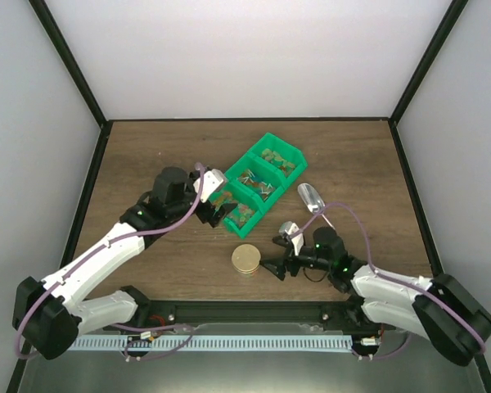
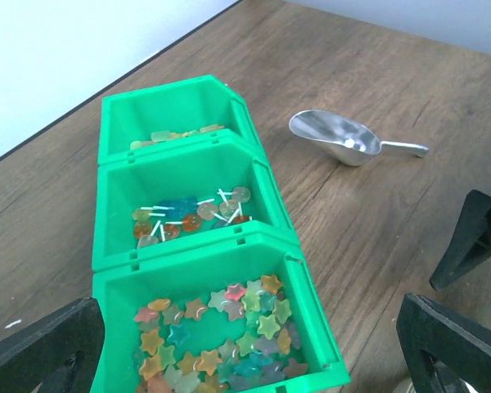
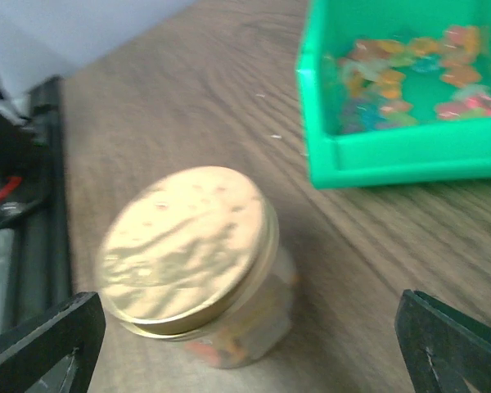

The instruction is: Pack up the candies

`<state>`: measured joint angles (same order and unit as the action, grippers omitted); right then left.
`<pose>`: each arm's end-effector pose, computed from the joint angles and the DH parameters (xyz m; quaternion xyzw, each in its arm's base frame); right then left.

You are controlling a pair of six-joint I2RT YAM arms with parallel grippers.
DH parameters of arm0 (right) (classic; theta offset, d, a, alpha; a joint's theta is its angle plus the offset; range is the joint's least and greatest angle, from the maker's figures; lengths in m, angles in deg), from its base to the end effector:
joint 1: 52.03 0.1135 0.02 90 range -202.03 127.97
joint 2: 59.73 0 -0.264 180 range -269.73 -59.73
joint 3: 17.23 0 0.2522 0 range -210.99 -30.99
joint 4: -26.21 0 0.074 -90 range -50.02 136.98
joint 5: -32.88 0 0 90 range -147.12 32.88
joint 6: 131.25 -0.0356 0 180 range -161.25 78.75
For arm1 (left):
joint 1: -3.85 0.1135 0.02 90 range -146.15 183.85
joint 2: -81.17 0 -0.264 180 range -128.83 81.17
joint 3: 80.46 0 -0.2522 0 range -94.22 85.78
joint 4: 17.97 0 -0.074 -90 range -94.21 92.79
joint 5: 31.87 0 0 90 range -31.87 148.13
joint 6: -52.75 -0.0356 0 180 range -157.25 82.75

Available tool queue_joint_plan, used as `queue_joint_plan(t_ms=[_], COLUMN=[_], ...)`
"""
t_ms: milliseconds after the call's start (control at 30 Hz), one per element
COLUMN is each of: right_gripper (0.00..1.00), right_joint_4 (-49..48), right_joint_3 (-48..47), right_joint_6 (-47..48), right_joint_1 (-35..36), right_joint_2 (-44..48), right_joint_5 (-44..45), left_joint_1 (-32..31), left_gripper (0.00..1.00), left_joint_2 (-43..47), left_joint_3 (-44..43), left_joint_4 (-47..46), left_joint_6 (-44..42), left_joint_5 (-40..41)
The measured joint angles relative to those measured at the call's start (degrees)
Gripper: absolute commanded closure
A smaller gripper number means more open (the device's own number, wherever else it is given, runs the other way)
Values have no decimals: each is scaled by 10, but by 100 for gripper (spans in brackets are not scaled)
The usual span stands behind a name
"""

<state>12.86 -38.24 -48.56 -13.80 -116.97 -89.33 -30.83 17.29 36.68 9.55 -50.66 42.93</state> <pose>0.1269 0.1241 0.1460 -0.3612 0.7308 0.4187 0.4003 0.2012 -0.1506 0.2943 0.4089 0.7506 -0.2052 0.4768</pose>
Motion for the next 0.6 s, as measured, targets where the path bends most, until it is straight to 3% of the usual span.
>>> queue_joint_plan(t_ms=[200, 600], right_gripper=[0, 0], right_joint_4=[-68, -109], right_joint_3=[6, 13], right_joint_6=[7, 58], right_joint_1=[68, 122], right_joint_2=[-84, -78], right_joint_5=[122, 114], left_joint_1=[0, 11], left_gripper=[0, 0], left_joint_2=[5, 0], left_joint_3=[8, 8], left_joint_4=[-14, -28], left_joint_6=[1, -1], left_joint_5=[11, -12])
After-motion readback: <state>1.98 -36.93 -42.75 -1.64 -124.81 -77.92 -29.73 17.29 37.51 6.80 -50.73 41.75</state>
